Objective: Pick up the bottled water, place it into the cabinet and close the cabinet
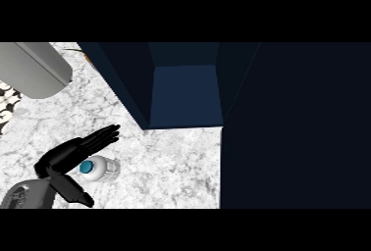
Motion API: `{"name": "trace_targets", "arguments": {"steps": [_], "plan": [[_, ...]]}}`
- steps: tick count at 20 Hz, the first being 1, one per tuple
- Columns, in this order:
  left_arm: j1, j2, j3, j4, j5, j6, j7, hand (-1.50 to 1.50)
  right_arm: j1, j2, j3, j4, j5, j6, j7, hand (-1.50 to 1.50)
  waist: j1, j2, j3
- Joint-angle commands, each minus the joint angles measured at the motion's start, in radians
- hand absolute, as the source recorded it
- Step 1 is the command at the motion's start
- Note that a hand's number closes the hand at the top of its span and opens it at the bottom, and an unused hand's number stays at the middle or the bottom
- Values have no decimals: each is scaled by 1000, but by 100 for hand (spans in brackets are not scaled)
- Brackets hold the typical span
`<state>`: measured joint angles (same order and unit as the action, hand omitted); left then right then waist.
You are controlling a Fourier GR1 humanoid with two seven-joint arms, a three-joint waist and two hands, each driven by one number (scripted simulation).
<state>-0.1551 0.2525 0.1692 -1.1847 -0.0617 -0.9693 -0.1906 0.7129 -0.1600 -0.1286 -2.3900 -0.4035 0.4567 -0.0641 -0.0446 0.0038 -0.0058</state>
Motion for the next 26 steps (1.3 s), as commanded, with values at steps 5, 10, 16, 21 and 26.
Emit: {"name": "trace_targets", "arguments": {"steps": [5,10,16,21,26], "plan": [[-13,16,-51,232,-126,44,-308,-150,78,-6,-18,-178,-150,-31,57,-150,-2,4,-1],[-48,-1,-96,333,-100,19,-342,-150,119,-9,-3,-182,-143,-1,16,-150,-12,1,-1],[-100,16,-158,432,-102,-4,-438,-150,90,-38,-28,-124,-130,4,-18,-150,-4,4,-1],[-109,6,-137,530,4,-66,-407,150,124,-25,-6,-138,-105,12,-56,-150,-12,4,-2],[-107,0,-163,534,50,-99,-405,150,161,-37,-55,-135,-135,17,-92,-150,-12,-1,-1]]}}
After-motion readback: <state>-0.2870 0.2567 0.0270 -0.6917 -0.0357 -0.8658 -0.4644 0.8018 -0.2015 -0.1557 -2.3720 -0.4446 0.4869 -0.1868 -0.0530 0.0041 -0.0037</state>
